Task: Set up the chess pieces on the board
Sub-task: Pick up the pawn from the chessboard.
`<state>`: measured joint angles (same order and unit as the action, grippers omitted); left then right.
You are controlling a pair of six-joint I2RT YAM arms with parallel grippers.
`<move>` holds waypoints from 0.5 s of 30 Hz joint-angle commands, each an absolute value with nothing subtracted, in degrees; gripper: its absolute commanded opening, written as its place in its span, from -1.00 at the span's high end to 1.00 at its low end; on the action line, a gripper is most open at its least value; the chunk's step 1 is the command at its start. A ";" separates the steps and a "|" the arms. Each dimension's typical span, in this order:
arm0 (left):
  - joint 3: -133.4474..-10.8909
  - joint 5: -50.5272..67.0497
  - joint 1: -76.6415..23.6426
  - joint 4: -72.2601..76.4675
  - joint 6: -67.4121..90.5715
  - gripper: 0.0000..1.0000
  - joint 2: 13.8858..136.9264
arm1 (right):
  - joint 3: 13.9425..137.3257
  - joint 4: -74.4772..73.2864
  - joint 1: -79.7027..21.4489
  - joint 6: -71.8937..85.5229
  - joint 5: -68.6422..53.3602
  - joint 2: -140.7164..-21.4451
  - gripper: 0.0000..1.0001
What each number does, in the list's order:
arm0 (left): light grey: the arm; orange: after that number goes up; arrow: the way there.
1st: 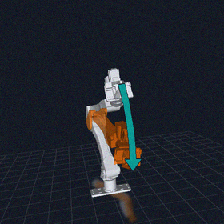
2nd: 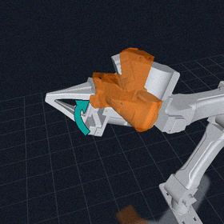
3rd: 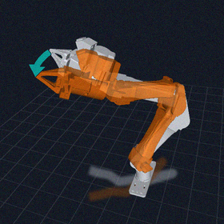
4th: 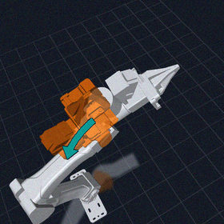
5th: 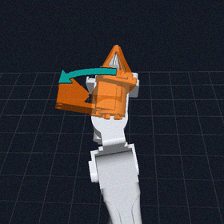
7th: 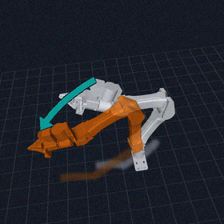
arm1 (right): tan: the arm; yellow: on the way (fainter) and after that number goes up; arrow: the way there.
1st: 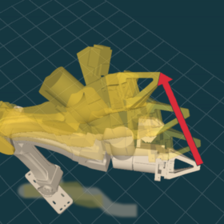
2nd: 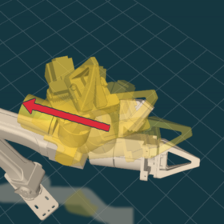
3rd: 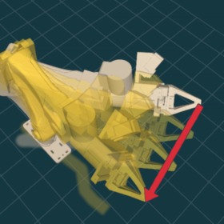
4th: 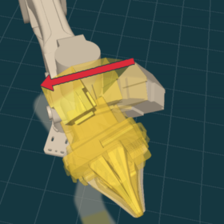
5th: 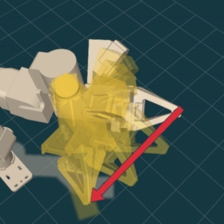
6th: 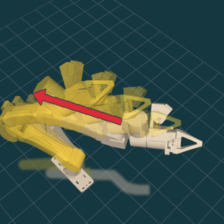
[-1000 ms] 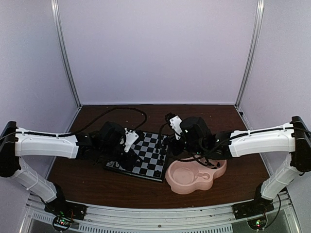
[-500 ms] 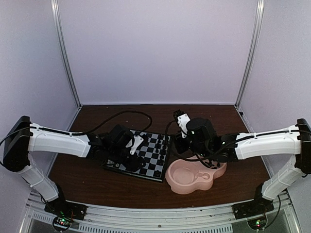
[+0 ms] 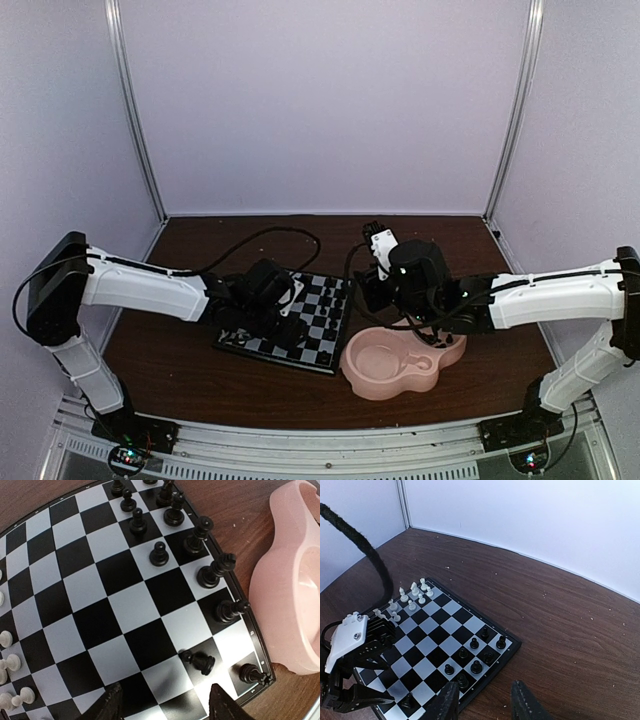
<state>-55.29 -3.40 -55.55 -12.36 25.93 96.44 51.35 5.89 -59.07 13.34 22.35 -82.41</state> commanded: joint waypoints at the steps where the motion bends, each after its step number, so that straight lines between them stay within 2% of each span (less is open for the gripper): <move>1: -58.44 -9.31 -56.75 -14.84 28.74 -0.19 97.90 | 50.54 7.01 -58.89 13.36 23.59 -80.77 0.25; 9: -61.48 -17.88 -60.91 -17.55 26.85 -0.22 99.05 | 50.47 7.12 -58.89 13.10 23.67 -80.72 0.25; 15: -62.70 -16.60 -61.61 -18.17 25.40 -0.20 100.30 | 50.45 7.23 -58.89 12.92 23.65 -80.73 0.25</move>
<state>-60.99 -15.73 -61.54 -17.69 26.89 99.02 51.13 5.96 -59.07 13.26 22.57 -82.21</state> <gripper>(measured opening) 0.607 0.375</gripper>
